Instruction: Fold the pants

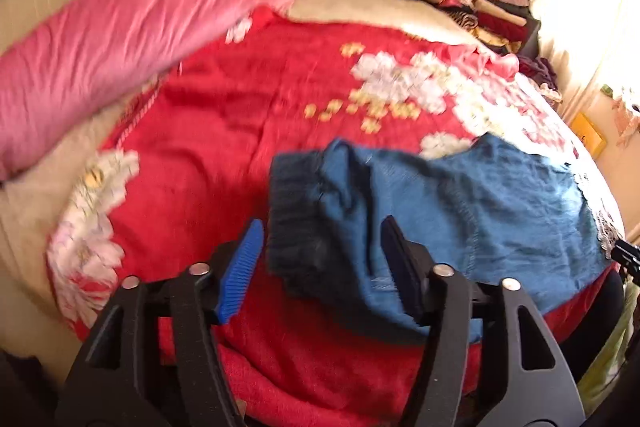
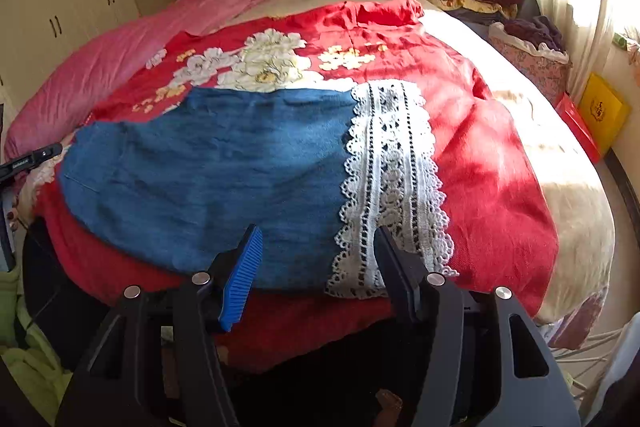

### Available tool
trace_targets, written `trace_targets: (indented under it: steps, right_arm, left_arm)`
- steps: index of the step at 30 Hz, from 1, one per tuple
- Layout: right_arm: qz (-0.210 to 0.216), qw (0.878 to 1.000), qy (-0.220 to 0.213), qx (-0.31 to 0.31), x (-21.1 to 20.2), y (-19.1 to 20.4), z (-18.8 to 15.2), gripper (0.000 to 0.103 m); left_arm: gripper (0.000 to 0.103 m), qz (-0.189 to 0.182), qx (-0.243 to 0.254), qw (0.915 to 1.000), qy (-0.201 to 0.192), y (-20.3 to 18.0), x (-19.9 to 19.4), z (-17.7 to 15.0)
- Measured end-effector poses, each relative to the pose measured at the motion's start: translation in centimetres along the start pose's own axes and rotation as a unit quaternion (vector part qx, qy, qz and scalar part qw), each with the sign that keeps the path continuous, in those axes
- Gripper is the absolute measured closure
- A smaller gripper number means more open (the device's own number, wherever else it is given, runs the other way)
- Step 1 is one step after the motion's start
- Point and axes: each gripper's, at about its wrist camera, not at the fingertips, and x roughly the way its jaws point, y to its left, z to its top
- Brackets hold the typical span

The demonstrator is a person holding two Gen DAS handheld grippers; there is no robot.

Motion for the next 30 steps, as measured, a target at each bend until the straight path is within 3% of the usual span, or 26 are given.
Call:
trace_targets:
  steps: [4,9,14,18,23,30]
  right_arm:
    - [0.018,1.000,-0.006,-0.020,-0.2,1.8,0.5,0.046]
    - [0.033,0.999,0.024,-0.031,1.8,3.4,0.0,0.043]
    - [0.025,0.997,0.077,-0.019,4.2,3.2,-1.2,0.043]
    - [0.027,0.995,0.091,-0.010,5.1,2.8,-1.7,0.043]
    - [0.033,0.996,0.084,-0.012,4.5,3.0,-1.6,0.039]
    - [0.018,0.999,0.031,0.006,1.8,1.6,-0.3,0.039]
  left_arm:
    - [0.030,-0.070,0.047,0.9963,-0.017,-4.3,-1.6,0.4]
    - [0.027,-0.123,0.111,0.9858,0.024,-10.5,0.8,-1.1]
    - [0.024,-0.125,0.147,0.9782,0.077,-13.4,4.2,-3.4]
    - [0.023,-0.113,0.146,0.9741,0.130,-12.4,7.3,-5.7]
    - [0.023,-0.123,0.137,0.9756,0.119,-11.8,6.3,-5.4]
    - [0.021,-0.135,0.125,0.9799,0.078,-11.9,3.7,-3.2]
